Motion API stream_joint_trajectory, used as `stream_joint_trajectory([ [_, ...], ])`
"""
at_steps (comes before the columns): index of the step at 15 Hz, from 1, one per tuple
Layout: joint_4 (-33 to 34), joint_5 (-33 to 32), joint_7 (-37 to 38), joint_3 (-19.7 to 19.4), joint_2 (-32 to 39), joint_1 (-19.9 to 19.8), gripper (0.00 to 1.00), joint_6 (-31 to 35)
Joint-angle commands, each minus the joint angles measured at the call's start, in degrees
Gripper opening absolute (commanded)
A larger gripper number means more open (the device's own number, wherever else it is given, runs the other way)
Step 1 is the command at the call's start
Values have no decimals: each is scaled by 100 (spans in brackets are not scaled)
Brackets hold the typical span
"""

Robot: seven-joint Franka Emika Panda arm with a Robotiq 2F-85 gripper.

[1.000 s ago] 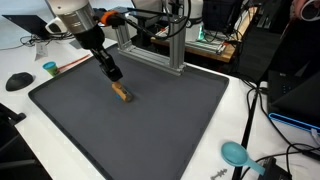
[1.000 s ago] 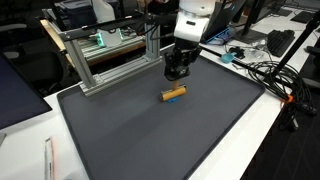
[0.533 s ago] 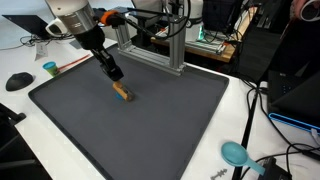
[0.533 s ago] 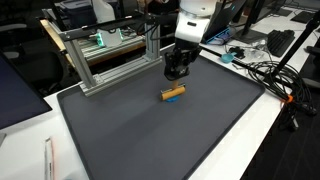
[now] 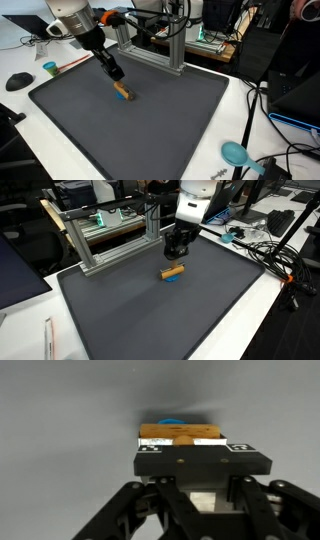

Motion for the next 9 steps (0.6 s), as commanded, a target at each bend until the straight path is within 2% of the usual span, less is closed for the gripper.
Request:
stream_joint_trajectory([
  [1, -52, 6, -70, 69, 378, -26, 23, -227],
  [9, -7, -10, -66, 68, 401, -20, 23, -306],
])
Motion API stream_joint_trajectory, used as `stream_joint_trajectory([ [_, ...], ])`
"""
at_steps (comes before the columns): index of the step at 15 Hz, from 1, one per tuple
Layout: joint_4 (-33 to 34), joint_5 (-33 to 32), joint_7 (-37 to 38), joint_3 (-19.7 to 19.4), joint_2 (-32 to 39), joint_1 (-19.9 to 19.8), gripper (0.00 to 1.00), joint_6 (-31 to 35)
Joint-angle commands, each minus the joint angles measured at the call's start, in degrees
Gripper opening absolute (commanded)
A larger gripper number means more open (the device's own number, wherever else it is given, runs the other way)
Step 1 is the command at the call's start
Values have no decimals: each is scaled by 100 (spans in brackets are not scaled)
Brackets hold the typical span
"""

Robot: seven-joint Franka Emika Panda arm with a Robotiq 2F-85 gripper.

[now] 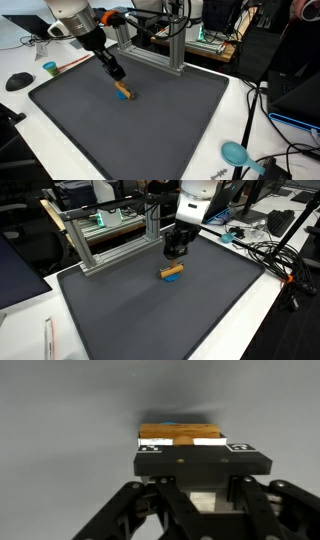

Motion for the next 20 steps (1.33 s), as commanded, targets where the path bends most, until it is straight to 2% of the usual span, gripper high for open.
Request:
stream_joint_trajectory([
  [1, -59, -12, -62, 56, 368, -19, 23, -172],
  [11, -105, -34, -65, 20, 210, -49, 23, -345],
  [20, -497, -93, -229, -70, -619, -162, 23, -370],
])
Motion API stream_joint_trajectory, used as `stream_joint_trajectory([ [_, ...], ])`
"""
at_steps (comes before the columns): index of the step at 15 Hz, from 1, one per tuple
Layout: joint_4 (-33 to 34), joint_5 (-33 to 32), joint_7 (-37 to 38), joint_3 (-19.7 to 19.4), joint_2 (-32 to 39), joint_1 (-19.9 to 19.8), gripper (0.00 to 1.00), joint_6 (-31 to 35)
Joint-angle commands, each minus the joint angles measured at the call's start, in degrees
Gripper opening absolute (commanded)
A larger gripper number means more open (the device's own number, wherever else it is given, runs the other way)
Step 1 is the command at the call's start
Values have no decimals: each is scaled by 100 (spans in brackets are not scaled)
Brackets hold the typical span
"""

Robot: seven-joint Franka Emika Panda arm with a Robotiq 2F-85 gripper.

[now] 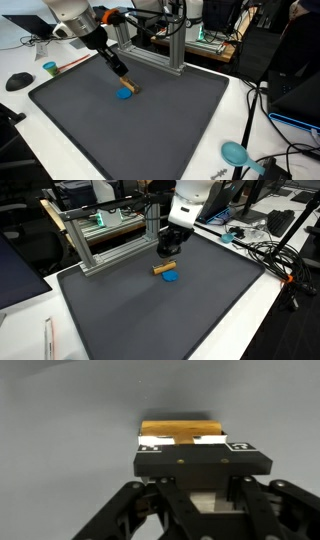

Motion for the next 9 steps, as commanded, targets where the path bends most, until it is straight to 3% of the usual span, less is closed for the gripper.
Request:
stream_joint_trajectory([
  [1, -494, -36, -259, -12, -709, -133, 23, 94],
  [5, -488, 379, -341, 85, -962, -286, 23, 285],
  [9, -412, 247, 565, -46, -782, -66, 23, 698],
])
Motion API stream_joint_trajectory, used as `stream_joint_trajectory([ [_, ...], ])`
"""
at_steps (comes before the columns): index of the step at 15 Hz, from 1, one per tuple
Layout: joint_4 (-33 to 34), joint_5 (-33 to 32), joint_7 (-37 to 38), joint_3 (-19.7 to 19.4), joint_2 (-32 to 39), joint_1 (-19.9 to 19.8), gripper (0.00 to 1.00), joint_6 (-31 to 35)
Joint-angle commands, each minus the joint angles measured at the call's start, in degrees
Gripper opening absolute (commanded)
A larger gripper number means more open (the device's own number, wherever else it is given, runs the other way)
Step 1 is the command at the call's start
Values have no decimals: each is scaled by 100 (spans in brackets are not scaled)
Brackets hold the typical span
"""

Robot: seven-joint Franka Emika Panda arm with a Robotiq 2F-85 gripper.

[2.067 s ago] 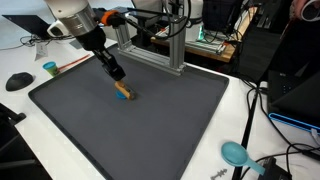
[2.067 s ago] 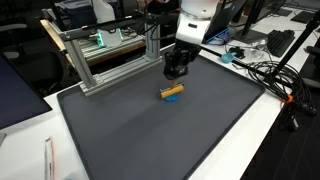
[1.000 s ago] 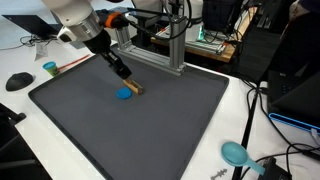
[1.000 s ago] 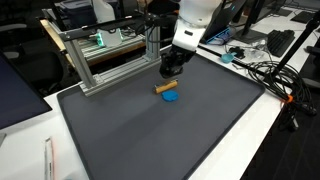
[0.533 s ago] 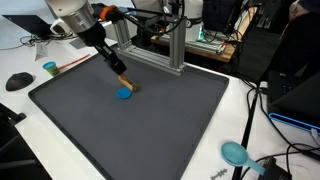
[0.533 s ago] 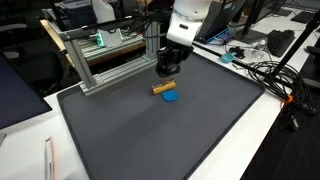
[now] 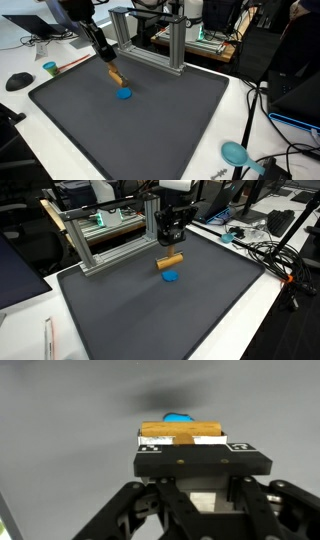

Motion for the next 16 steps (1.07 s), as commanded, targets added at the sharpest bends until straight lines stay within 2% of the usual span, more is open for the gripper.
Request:
stream_joint_trajectory([
  [1, -152, -57, 843, -71, 47, 175, 23, 488],
  [5, -292, -302, 1631, -165, 211, 395, 23, 761],
  [8, -339, -310, 1876, -179, 341, 468, 23, 772],
  [16, -291, 41, 1439, -36, 731, 273, 23, 903],
])
